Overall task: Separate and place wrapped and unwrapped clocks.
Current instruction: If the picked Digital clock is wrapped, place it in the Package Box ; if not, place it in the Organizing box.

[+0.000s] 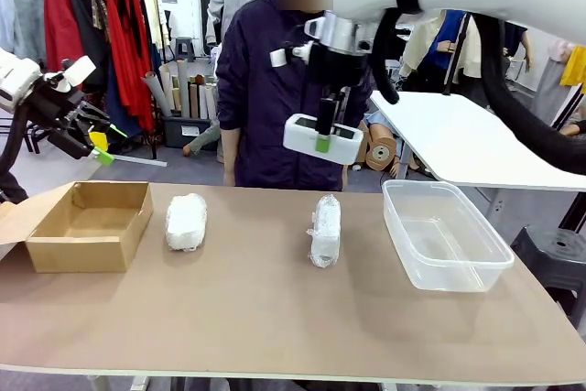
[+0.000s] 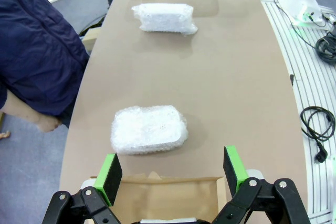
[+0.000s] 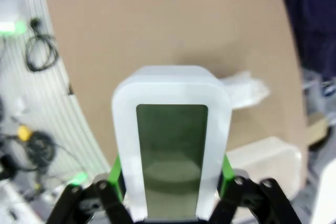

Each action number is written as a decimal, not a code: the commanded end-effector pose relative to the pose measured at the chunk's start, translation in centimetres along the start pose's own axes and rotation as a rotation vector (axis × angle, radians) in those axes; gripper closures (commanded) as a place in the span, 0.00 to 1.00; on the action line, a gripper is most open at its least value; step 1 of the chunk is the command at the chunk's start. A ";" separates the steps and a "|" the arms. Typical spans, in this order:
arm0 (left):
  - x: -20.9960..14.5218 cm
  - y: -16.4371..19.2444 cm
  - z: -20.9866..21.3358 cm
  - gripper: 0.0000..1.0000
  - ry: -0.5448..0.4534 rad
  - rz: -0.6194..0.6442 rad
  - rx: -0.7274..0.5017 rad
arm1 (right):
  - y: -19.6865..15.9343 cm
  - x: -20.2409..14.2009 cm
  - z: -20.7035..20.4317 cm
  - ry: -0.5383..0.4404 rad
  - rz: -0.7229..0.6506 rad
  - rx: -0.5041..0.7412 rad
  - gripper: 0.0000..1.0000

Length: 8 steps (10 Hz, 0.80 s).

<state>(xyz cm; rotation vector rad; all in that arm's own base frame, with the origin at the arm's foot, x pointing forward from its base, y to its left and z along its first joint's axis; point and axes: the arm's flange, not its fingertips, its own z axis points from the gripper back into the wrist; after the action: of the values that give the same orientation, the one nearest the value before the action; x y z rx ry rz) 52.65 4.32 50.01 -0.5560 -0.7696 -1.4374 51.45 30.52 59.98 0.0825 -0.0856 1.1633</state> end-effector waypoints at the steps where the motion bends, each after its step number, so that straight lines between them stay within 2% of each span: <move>1: 0.1 -0.4 0.0 0.00 0.002 -0.004 -0.003 | -0.8 -2.5 0.0 -0.025 -0.241 0.011 1.00; 3: 0.1 -0.4 0.0 0.00 0.002 -0.004 -0.003 | -3.2 -7.1 -1.3 0.045 -0.468 -0.046 1.00; 4: 0.1 -0.4 0.0 0.00 0.002 -0.004 -0.003 | -3.1 -9.1 -1.6 0.034 -0.563 -0.076 1.00; 6: 0.1 -0.4 0.0 0.00 0.002 -0.004 -0.003 | -2.1 -12.9 -2.8 -0.005 -0.753 -0.052 1.00; 8: 0.1 -0.4 0.0 0.00 0.002 -0.004 -0.003 | -3.2 -16.7 -3.8 -0.016 -0.947 -0.052 1.00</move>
<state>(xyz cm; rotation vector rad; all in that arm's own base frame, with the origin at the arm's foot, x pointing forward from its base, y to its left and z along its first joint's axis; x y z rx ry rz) 52.64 4.33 49.99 -0.5563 -0.7693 -1.4370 48.99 15.42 54.87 0.0434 -0.0366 0.3159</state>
